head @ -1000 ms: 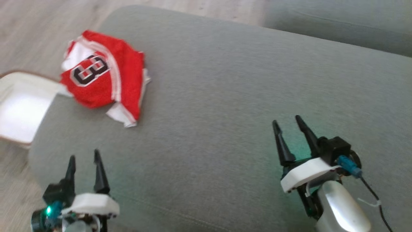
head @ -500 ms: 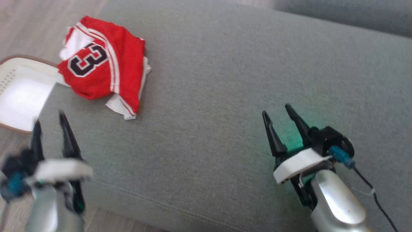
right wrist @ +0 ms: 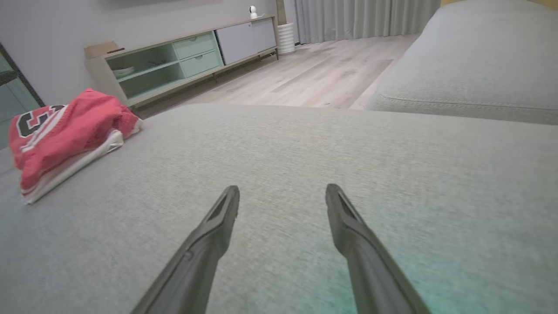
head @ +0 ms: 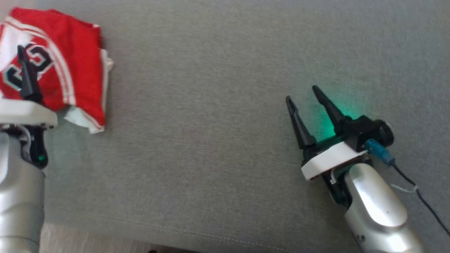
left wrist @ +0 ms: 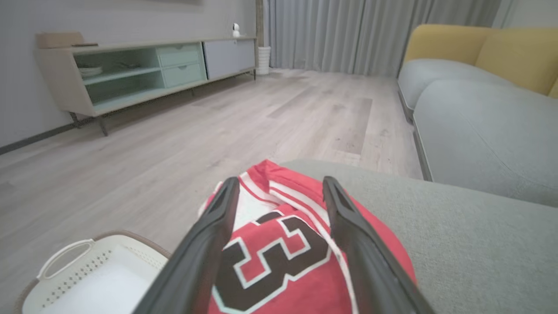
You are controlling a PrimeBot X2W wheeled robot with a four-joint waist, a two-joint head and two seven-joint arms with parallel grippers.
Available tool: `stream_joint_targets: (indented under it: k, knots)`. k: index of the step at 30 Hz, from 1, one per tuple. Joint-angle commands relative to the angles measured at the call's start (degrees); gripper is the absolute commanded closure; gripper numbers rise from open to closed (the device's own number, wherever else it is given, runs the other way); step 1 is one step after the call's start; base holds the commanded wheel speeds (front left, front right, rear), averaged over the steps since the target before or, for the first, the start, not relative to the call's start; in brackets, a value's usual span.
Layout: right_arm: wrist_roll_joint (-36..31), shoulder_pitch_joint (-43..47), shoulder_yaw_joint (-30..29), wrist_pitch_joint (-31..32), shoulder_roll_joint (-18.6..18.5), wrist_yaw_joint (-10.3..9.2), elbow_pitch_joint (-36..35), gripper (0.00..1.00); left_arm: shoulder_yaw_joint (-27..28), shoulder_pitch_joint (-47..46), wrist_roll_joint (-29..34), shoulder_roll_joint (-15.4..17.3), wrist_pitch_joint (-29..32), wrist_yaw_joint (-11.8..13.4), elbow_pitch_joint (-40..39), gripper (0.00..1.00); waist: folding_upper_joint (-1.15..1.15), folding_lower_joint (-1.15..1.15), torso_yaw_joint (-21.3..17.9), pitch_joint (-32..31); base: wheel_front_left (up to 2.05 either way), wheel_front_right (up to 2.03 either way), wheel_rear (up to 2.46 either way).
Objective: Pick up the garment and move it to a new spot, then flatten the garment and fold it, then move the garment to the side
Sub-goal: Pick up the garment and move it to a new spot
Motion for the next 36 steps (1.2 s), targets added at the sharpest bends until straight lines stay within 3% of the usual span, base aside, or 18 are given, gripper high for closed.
stream_joint_targets:
  k: [1, 8, 15, 16, 17, 24, 29, 36]
  knots:
    - [-0.3, -0.8, 1.1, -0.6, 0.3, 0.44, -1.9, 0.00, 0.7, -1.6, -0.7, 3.5, 0.3, 0.1, -0.9, 0.00, 0.00, -0.01, -1.7, 1.7, 0.00, 0.00, 0.00]
    - [-0.2, -0.9, 0.6, -0.6, -0.6, 0.44, -2.1, 0.00, -6.8, -5.5, -9.5, 6.0, 4.8, 0.1, 5.6, 0.00, 0.00, -0.01, -3.3, 3.8, 0.00, 0.00, 0.00]
    - [-0.1, -1.3, 0.5, -0.6, -0.5, 0.44, -1.9, 0.00, -10.1, -8.0, -12.3, 6.3, 7.3, 0.1, 12.9, 0.00, 0.00, -0.01, -3.9, 4.9, 0.00, 0.00, 0.00]
    - [0.0, -1.4, 0.5, -0.6, -0.3, 0.44, -1.9, 0.00, -10.7, -8.3, -12.4, 6.3, 6.9, 0.1, 13.1, 0.26, 0.00, -0.01, -4.0, 4.9, 0.00, 0.00, 0.00]
    - [0.2, -1.5, 0.5, -0.6, -0.2, 0.44, -1.9, 0.00, -11.1, -8.6, -12.7, 6.4, 6.2, 0.1, 13.1, 1.00, 0.00, -0.01, -4.1, 4.7, 0.00, 0.00, 0.00]
    - [1.5, -0.5, 0.5, -0.6, 1.2, 0.44, -1.4, 0.00, -14.9, -12.0, -12.9, 9.1, -0.3, 0.1, 8.3, 1.00, 0.00, -0.01, -5.5, 1.2, 0.00, 0.00, 0.00]
    - [2.3, 0.5, 0.3, -0.6, 1.9, 0.44, -1.4, 0.00, -17.9, -13.6, -11.6, 9.7, -1.1, 0.1, 2.3, 1.00, 0.00, -0.01, -7.5, -1.6, 0.00, 0.00, 0.00]
    - [3.7, 2.2, 1.0, -0.6, 2.7, 0.44, -1.4, 0.00, -21.7, -13.8, -10.5, 7.4, -1.1, 0.1, -8.4, 1.00, 0.00, -0.01, -12.9, -5.8, 0.00, 0.00, 0.00]
